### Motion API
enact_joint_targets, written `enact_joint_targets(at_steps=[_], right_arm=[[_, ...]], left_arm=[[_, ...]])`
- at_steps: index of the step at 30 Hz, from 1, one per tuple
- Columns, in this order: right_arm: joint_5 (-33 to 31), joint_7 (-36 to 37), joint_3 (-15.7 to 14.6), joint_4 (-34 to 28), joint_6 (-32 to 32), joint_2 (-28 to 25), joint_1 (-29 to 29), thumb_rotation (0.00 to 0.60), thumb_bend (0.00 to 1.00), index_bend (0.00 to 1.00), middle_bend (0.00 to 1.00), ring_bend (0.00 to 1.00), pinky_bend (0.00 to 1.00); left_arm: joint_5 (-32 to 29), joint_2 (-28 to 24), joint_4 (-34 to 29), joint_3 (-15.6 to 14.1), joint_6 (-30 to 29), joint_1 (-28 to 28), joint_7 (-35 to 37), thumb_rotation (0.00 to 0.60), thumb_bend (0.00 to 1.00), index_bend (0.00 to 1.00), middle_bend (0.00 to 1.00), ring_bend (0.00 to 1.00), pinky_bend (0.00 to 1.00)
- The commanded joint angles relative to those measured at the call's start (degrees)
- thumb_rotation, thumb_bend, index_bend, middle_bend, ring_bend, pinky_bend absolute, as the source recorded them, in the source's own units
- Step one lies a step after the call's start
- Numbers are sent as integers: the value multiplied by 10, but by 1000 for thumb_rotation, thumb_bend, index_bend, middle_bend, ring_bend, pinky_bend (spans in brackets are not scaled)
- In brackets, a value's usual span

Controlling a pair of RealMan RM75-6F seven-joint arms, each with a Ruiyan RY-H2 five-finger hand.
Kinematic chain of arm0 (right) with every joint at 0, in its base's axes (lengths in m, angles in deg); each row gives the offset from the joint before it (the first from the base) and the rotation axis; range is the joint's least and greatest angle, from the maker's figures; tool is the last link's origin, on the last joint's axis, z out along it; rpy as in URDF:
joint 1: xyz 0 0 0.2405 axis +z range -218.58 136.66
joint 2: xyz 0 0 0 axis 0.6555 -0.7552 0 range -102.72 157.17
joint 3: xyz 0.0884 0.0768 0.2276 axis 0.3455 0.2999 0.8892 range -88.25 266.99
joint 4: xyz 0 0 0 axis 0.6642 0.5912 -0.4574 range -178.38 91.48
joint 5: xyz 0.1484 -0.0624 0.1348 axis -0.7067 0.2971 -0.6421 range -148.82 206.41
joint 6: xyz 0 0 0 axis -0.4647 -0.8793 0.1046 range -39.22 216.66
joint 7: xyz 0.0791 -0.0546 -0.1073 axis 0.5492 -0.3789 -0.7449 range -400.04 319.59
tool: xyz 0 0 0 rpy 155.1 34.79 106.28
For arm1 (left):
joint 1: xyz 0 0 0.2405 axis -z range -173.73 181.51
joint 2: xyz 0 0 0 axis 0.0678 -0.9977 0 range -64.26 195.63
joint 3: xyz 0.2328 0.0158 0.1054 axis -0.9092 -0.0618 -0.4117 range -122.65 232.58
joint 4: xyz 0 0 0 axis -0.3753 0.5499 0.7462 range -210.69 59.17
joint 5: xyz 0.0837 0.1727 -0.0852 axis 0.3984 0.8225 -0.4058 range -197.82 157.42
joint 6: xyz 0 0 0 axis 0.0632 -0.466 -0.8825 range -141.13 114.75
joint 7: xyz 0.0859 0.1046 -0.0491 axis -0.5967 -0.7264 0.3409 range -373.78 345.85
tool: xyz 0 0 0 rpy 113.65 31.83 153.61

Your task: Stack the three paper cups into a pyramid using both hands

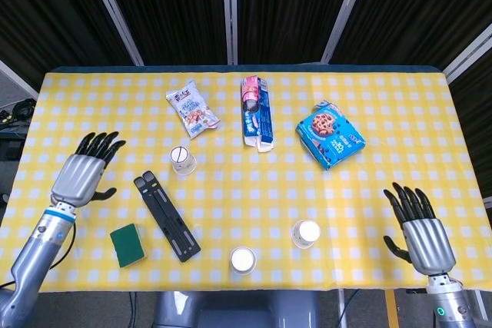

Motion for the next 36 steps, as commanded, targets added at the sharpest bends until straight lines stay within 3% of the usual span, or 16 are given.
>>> enact_joint_targets(at_steps=[1,10,19,25,36], right_arm=[[-3,5,1,2,2,0,1,600,150,0,0,0,0],[-3,20,2,9,3,-1,3,600,150,0,0,0,0],[-4,36,2,13,5,-3,5,600,151,0,0,0,0],[-8,43,4,15,6,-4,6,600,150,0,0,0,0],[-20,50,8,22,13,-4,8,600,151,0,0,0,0]], left_arm=[[-61,11,7,24,50,50,-44,600,200,133,0,0,0],[-182,41,34,32,111,139,-128,600,216,174,0,0,0],[-299,80,69,13,124,217,-203,600,223,168,0,0,0],[-347,107,97,2,124,254,-228,600,285,194,0,0,0],[-407,158,161,-18,137,311,-243,600,285,197,0,0,0]])
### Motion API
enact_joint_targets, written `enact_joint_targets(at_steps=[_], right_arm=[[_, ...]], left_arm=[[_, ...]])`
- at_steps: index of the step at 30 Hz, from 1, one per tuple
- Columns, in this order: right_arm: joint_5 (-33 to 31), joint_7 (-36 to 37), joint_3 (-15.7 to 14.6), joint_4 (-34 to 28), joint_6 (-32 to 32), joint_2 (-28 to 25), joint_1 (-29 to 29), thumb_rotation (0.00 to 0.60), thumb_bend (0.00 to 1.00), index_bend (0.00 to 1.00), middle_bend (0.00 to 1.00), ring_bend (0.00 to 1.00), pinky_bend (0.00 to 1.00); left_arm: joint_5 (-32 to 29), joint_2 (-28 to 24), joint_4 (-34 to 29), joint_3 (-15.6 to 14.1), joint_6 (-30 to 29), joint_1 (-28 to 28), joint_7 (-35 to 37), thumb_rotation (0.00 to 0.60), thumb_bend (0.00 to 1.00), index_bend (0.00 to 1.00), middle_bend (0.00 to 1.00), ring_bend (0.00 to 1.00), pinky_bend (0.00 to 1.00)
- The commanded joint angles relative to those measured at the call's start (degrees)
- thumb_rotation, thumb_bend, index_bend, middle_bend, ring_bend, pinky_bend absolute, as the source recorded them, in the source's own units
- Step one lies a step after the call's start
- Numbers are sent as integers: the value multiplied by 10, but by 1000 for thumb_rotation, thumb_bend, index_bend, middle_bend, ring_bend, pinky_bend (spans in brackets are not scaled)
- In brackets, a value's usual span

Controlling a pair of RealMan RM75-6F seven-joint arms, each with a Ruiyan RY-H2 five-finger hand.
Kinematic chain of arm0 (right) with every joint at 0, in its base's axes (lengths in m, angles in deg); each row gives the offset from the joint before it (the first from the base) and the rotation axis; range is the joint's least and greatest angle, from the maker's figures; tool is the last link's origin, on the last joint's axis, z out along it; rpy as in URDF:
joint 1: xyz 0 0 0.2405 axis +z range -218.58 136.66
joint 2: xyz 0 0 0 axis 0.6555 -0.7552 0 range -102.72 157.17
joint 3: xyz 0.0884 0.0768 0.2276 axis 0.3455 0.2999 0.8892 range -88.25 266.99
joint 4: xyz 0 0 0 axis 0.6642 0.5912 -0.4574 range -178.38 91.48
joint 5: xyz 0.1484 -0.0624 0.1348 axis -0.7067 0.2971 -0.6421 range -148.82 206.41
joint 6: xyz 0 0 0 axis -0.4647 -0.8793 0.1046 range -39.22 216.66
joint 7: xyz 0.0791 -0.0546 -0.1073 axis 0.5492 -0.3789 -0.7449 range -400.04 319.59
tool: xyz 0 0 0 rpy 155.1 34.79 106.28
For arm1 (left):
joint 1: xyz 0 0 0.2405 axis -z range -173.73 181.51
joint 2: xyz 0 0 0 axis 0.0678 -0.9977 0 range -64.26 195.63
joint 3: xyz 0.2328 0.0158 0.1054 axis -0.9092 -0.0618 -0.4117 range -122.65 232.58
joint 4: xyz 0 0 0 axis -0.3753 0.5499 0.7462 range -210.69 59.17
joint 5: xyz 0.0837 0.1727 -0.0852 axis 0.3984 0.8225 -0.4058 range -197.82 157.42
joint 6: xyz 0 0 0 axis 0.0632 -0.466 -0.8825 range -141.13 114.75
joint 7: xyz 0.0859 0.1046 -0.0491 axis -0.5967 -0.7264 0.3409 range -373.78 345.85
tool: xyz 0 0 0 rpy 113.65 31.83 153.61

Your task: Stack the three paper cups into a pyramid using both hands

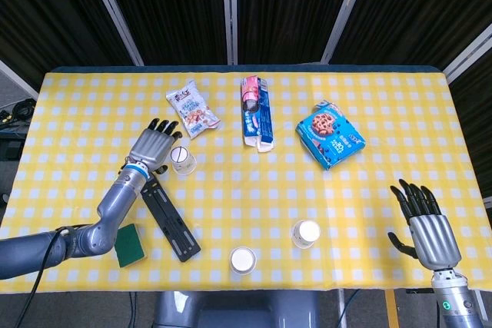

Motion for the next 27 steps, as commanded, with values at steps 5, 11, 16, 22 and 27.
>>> enact_joint_targets(at_steps=[5,11,16,22,27], right_arm=[[-1,2,1,0,-2,-1,0,600,150,0,0,0,0],[-5,5,3,4,-2,-1,0,600,150,0,0,0,0],[1,4,1,2,-8,-1,-1,600,151,0,0,0,0],[9,-4,-2,-2,-12,0,-2,600,151,0,0,0,0],[19,-10,-3,-8,-23,-1,-5,600,151,0,0,0,0]], left_arm=[[-13,30,39,-11,7,25,3,600,286,254,0,0,0],[-6,45,50,-22,-3,32,9,600,290,489,0,0,0],[2,39,42,-28,-17,29,20,600,296,518,0,0,0],[42,12,-6,-29,-45,11,51,600,296,512,0,0,0],[97,-28,-79,-37,-74,-13,79,600,296,505,0,0,0]])
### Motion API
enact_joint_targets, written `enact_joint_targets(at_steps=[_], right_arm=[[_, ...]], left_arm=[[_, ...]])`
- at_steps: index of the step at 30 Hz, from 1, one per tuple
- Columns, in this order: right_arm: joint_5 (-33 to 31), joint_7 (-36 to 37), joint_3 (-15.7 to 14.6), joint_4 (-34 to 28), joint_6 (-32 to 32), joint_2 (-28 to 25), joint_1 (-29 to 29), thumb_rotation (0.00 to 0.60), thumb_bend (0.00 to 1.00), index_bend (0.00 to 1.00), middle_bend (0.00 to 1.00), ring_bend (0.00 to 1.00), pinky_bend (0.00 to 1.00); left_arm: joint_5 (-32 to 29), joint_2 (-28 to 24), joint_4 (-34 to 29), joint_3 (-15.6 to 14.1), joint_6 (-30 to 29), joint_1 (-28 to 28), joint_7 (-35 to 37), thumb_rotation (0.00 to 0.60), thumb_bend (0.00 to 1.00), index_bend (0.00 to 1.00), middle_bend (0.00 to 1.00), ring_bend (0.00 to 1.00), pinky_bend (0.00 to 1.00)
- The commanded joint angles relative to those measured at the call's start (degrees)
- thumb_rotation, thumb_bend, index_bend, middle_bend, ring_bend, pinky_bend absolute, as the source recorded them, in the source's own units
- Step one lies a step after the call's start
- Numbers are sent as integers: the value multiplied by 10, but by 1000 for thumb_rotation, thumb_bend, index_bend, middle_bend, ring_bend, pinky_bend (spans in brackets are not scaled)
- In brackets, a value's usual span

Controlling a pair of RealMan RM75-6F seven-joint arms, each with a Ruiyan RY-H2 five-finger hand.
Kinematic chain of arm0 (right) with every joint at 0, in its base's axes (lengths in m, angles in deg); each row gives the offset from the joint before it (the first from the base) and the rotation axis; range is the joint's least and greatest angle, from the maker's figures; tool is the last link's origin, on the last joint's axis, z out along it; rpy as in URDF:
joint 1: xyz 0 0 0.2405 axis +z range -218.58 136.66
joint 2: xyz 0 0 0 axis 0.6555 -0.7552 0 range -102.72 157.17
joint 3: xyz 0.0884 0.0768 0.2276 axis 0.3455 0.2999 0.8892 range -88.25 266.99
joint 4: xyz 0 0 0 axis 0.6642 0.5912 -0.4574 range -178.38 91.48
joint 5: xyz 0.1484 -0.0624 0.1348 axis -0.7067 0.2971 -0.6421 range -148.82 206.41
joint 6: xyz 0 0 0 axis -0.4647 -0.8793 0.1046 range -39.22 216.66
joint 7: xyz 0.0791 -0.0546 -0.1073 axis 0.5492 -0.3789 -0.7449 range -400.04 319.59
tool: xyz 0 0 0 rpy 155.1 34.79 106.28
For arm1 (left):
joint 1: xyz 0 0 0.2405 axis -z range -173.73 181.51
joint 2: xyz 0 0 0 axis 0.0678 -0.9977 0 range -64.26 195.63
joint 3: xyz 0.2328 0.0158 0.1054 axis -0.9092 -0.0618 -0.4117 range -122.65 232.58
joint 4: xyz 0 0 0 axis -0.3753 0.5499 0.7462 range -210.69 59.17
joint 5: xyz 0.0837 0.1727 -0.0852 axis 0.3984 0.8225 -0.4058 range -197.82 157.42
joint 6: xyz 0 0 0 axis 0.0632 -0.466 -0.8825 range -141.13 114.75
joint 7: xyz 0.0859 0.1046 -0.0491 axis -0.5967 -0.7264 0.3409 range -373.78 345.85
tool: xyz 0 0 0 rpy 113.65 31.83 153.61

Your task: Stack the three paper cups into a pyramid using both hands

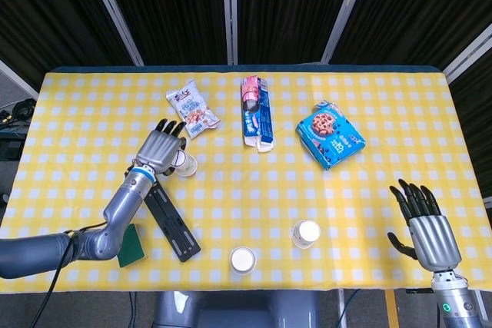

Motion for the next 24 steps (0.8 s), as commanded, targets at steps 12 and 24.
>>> enact_joint_targets(at_steps=[12,24], right_arm=[[30,-19,-9,-18,-26,-3,-9,600,150,0,0,0,0],[34,-32,-10,-21,-27,0,-11,600,150,0,0,0,0]], left_arm=[[236,-91,-206,-80,-81,-87,57,600,296,489,0,0,0],[398,-93,-261,-151,-86,-133,70,600,294,483,0,0,0]])
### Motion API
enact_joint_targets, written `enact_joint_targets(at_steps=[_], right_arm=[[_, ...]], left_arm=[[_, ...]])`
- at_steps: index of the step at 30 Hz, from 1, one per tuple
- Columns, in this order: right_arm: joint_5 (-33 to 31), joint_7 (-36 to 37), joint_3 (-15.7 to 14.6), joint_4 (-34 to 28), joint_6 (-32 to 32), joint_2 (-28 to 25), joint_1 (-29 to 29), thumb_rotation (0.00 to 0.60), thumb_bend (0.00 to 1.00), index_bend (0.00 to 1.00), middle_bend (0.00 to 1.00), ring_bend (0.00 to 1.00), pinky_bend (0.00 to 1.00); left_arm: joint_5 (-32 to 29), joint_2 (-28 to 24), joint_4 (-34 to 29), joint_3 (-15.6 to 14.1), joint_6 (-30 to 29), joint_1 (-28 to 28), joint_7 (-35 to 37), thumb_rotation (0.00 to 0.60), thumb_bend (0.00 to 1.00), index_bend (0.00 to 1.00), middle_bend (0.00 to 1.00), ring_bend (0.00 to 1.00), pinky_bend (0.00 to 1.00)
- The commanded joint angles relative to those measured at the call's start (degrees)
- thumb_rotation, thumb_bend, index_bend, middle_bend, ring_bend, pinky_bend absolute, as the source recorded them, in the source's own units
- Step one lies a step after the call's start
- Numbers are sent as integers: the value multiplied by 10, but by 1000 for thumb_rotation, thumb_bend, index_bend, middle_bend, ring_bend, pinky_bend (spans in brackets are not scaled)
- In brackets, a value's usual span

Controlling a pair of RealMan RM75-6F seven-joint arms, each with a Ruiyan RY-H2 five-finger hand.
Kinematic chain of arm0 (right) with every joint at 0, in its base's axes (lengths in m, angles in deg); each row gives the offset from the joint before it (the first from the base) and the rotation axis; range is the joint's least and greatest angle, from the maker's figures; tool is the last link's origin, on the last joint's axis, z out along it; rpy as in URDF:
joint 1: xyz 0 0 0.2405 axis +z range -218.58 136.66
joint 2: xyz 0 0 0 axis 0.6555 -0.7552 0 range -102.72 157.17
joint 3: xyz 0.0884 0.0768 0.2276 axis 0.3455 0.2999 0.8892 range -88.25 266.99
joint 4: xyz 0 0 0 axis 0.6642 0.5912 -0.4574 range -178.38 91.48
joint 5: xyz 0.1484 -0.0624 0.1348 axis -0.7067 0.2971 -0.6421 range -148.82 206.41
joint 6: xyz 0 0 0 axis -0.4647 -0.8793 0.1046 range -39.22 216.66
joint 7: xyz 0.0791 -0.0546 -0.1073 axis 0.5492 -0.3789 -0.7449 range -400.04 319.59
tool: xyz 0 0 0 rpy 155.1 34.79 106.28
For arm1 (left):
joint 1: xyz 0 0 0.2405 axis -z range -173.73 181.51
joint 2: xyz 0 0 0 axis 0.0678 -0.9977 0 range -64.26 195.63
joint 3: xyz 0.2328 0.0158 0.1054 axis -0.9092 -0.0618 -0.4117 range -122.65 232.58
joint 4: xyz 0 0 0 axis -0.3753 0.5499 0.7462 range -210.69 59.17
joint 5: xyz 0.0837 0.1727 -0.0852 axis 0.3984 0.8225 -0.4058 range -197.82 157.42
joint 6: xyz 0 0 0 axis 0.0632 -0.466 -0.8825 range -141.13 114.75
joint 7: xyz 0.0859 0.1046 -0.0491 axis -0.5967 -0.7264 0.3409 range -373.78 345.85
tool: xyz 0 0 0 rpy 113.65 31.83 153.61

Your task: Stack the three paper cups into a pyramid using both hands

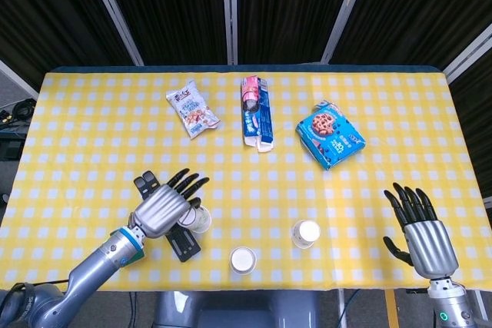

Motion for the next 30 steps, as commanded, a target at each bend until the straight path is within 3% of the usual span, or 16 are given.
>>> enact_joint_targets(at_steps=[1,30], right_arm=[[0,-1,0,0,0,0,0,600,150,0,0,0,0],[4,3,1,-3,-5,-2,-2,600,151,0,0,0,0]], left_arm=[[33,3,-15,-22,7,-14,1,600,294,483,0,0,0],[34,63,-7,-30,58,-30,-71,600,293,478,0,0,0]])
